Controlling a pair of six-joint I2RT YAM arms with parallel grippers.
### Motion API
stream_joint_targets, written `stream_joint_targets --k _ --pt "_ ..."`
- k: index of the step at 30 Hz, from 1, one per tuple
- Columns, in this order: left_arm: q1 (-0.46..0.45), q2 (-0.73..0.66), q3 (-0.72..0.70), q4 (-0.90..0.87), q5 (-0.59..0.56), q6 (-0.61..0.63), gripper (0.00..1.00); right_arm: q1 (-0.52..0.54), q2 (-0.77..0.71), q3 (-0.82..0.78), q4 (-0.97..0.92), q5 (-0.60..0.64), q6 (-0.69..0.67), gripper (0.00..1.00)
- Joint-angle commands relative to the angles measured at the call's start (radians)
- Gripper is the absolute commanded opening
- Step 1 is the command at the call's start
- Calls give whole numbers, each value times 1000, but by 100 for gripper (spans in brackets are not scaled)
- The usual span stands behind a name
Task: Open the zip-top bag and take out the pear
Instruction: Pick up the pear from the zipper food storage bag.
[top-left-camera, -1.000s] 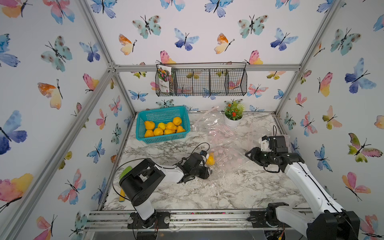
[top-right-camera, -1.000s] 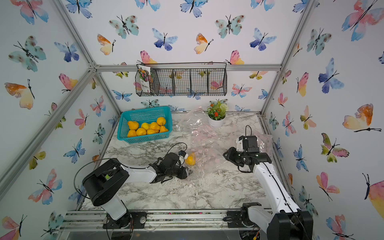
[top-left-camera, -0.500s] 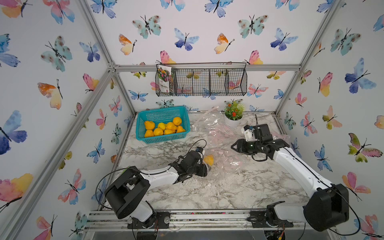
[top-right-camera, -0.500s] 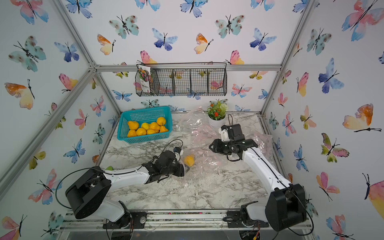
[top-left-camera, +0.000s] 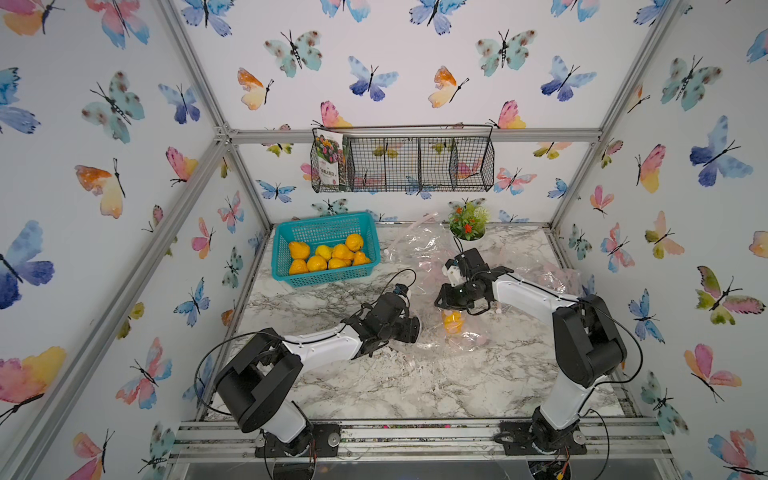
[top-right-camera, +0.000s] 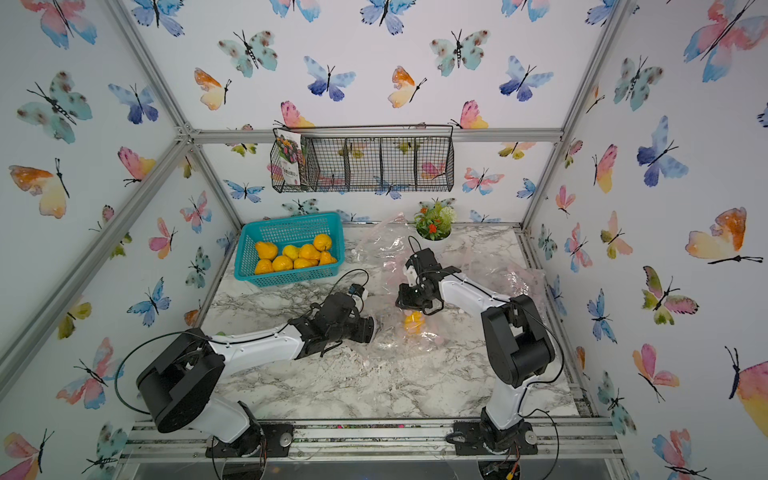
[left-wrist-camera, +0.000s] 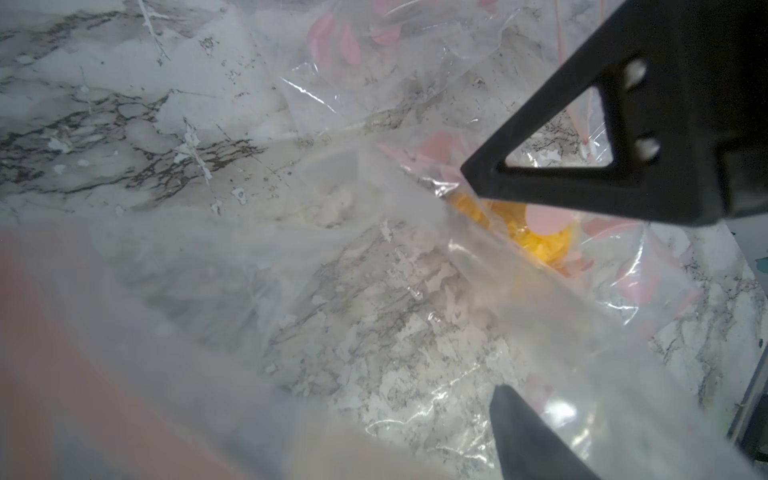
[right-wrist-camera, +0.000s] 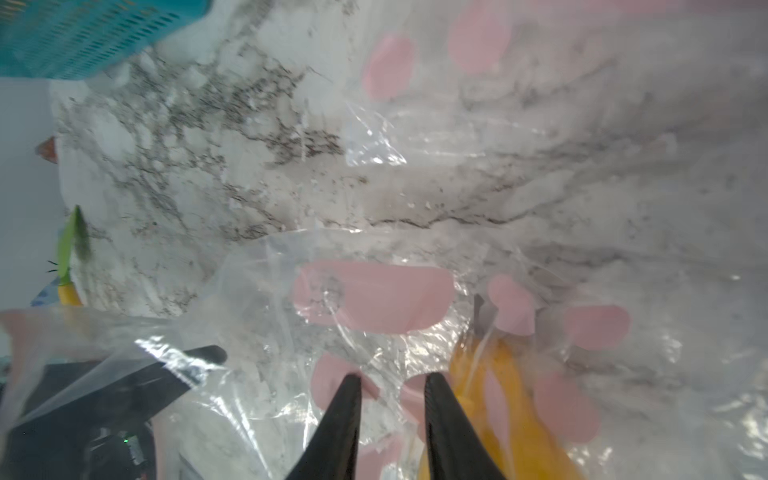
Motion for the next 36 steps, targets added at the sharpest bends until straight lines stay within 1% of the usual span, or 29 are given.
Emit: stream_joint_targets --k 1,3,6,9,12,14,18,20,22,23,24,27,30,33,34,36 --pt "2 18 15 30 47 13 76 6 -51 -60 -49 81 -6 31" --pt "2 25 15 29 46 13 76 6 -86 -79 -65 113 4 38" --pt "2 33 12 25 45 12 76 7 -168 -95 -65 144 25 41" --pt "2 34 6 27 49 9 76 4 -233 -69 -117 212 34 49" --pt "1 31 1 30 50 6 76 4 -288 -67 -171 257 37 52" --pt "1 28 -2 37 58 8 76 3 -323 -93 -192 261 48 53" --pt "2 23 -16 76 115 34 75 1 -388 -197 -168 194 99 54" --pt "0 27 -19 89 156 55 75 2 -409 -262 -108 154 127 52" --pt "-1 33 -22 101 192 68 74 1 -419 -312 -59 130 153 48" --pt "-2 33 -25 104 201 71 73 1 -421 -323 -51 137 160 44" --pt "-5 31 -27 107 207 73 73 2 -426 -335 -42 153 165 38" --pt "-7 26 -35 107 210 72 73 -8 -444 -381 -8 227 175 25" --pt "-10 24 -39 110 213 70 73 -29 -451 -424 35 210 180 16" --pt "-13 25 -40 110 211 70 73 -35 -448 -437 31 218 185 13" --pt "-14 25 -40 108 212 68 73 -37 -461 -441 34 223 187 13" --pt "-14 22 -41 108 210 68 73 -44 -507 -446 52 237 193 17"
